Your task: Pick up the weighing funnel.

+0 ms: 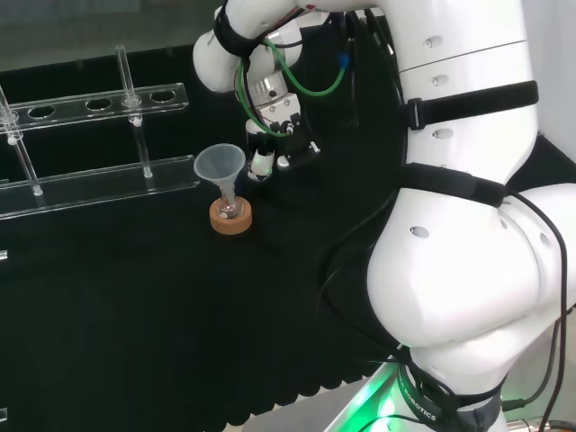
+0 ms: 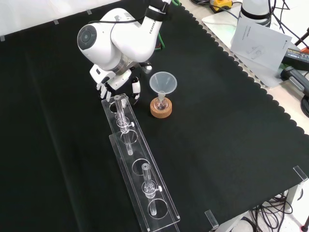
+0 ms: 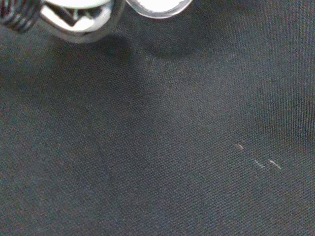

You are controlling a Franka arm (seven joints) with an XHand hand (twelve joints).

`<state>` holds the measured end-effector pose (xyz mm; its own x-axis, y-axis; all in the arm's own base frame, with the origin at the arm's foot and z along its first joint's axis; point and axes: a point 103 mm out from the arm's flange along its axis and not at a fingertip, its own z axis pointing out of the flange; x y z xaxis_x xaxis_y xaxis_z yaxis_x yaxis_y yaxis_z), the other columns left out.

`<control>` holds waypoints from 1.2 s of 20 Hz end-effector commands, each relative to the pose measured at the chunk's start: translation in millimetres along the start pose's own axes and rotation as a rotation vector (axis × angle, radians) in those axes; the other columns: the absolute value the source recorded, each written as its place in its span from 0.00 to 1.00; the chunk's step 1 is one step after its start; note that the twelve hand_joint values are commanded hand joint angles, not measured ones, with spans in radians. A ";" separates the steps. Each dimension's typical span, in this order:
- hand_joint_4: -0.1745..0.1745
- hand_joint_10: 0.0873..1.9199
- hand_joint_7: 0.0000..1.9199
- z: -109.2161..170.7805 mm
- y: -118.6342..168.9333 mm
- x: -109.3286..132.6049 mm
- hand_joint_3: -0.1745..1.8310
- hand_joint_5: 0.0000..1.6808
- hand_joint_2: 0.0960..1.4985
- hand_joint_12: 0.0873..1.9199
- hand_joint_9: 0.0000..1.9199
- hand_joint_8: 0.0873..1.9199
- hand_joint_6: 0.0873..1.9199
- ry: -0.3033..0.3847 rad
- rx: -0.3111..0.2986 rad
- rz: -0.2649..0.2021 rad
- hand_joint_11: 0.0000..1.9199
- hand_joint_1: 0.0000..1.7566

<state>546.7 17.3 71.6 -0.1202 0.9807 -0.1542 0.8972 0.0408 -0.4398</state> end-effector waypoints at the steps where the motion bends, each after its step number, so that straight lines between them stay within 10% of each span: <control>1: 0.53 0.25 0.27 -0.9 0.3 0.3 0.37 0.48 0.38 0.65 0.40 0.34 0.36 0.000 -0.001 0.001 0.28 0.49; 24: 0.45 0.25 0.26 3.4 3.5 7.3 0.36 0.45 0.37 0.65 0.40 0.35 0.38 0.009 0.016 0.068 0.29 0.46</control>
<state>547.9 23.1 67.4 -0.0528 0.9832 -0.1746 0.8971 -0.0301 -0.4407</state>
